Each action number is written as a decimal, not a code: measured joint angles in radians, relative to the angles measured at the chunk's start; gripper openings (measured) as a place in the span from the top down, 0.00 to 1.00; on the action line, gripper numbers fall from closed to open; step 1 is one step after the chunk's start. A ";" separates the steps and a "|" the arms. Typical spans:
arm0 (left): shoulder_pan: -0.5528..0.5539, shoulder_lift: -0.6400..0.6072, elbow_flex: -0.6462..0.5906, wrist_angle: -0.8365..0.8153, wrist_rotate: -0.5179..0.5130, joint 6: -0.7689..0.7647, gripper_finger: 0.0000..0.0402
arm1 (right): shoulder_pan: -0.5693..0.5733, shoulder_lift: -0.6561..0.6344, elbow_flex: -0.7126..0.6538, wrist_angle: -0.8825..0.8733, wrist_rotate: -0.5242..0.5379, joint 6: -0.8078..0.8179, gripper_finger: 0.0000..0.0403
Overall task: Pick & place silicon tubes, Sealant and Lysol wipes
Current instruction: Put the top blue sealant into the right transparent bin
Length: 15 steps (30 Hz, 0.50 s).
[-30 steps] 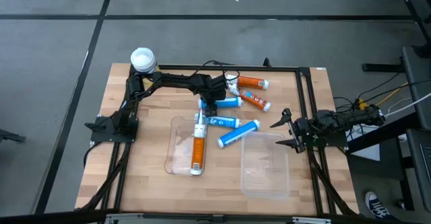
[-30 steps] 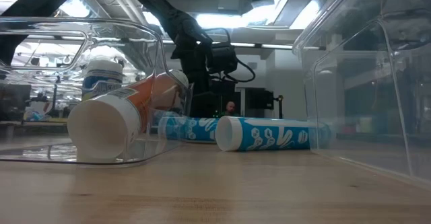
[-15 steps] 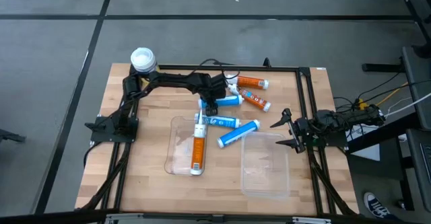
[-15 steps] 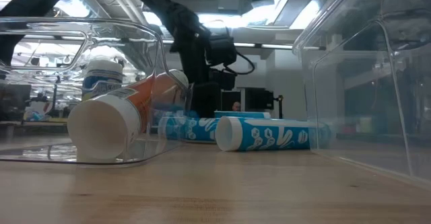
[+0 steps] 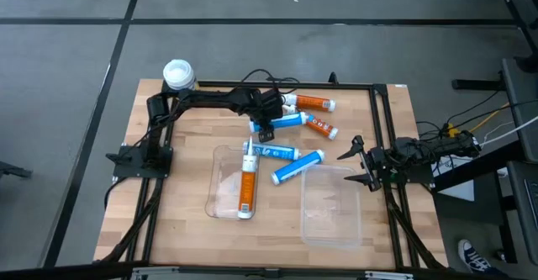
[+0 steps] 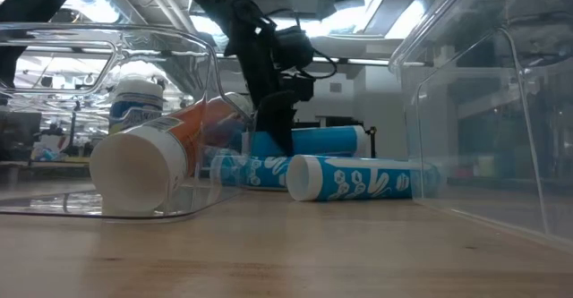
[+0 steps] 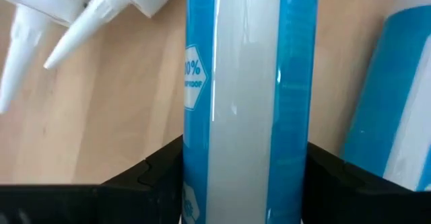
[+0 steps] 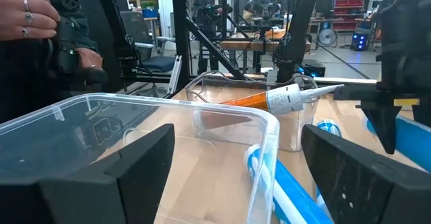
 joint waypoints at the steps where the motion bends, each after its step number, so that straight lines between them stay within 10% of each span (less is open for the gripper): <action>1: -0.001 -0.005 0.000 0.003 -0.004 -0.002 0.48 | 0.000 0.000 0.000 0.000 0.000 0.000 0.20; 15: -0.013 -0.058 0.002 0.033 -0.034 -0.052 0.48 | 0.000 0.000 0.000 0.000 0.000 0.000 0.20</action>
